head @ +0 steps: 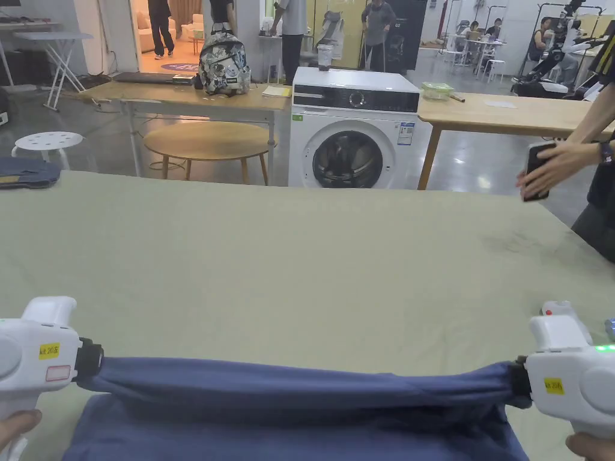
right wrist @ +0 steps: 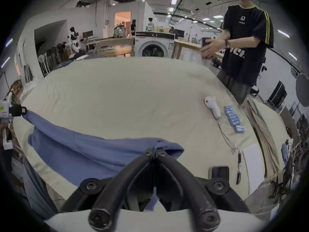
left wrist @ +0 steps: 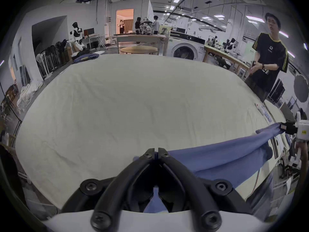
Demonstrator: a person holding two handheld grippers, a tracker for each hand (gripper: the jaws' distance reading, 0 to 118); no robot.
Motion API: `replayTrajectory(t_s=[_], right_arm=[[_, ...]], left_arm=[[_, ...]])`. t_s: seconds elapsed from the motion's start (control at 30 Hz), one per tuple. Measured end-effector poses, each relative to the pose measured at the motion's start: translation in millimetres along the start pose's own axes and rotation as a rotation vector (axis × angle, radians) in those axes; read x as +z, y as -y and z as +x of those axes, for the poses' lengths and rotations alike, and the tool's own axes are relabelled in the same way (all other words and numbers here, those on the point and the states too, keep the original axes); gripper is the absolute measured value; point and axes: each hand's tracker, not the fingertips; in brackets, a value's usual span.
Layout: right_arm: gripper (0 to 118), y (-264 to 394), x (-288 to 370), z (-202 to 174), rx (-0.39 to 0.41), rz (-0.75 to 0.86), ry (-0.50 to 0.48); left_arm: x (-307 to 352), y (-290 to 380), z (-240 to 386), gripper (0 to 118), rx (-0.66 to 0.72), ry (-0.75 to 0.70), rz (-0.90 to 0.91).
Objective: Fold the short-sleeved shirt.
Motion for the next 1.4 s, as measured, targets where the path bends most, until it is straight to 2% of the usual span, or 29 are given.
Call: replayTrajectory(t_s=[0.2,0.37,0.5,0.63,0.7,0.77,0.8,0.83,0.87,0.9,0.93,0.97,1.13,1.4], right_arm=[[0,51.3,9.9,-6.8,0.022,-0.085,0.028],[0,82.3,-10.1,-12.4,0.058,-0.178,0.045],[0,101.4,-35.0,-15.1,0.049,-0.228,0.045],[0,116.0,-53.9,-14.4,0.042,-0.228,0.058],[1,121.3,-59.5,-15.1,0.054,-0.21,0.076],[12,123.4,-55.0,-20.2,0.05,-0.197,0.085],[23,122.5,-53.6,-21.6,0.053,-0.193,0.098],[45,120.4,-50.8,-23.4,0.062,-0.187,0.125],[61,117.1,-45.9,-24.4,0.073,-0.182,0.164],[69,112.2,-36.4,-27.2,0.066,-0.164,0.193],[70,108.2,-29.0,-26.9,0.043,-0.119,0.216],[70,103.9,-21.2,-25.7,0.008,-0.051,0.209],[70,71.1,6.5,-36.3,-0.094,0.154,0.104],[69,35.8,20.3,-95.6,-0.136,0.501,0.056]], left_arm=[[7.8,40.8,-2.9,0,-0.019,-0.013,-0.049],[-6.6,70.3,-6.7,0,-0.045,-0.033,-0.115],[-27.4,85.1,-6.5,0,-0.053,-0.059,-0.169],[-46.4,101.3,-5.3,0,-0.076,-0.085,-0.24],[-44.9,103.5,-3.8,0,-0.078,-0.095,-0.207],[-44.1,100.9,-4.1,0,-0.066,-0.099,-0.206],[-43.4,99.2,-5.6,0,-0.064,-0.095,-0.204],[-38.2,97.5,-5.7,1,-0.055,-0.087,-0.203],[-34.9,93.8,-7.8,6,-0.029,-0.076,-0.203],[-30.8,89.3,-9.6,16,0.016,-0.066,-0.189],[-24.8,84.8,-11.3,29,0.059,-0.05,-0.15],[-17.5,80.8,-11.3,34,0.088,-0.035,-0.097],[1.3,53.5,8.2,36,0.033,-0.055,0.067],[22.4,23.7,57.1,36,0.018,-0.02,0.405]])
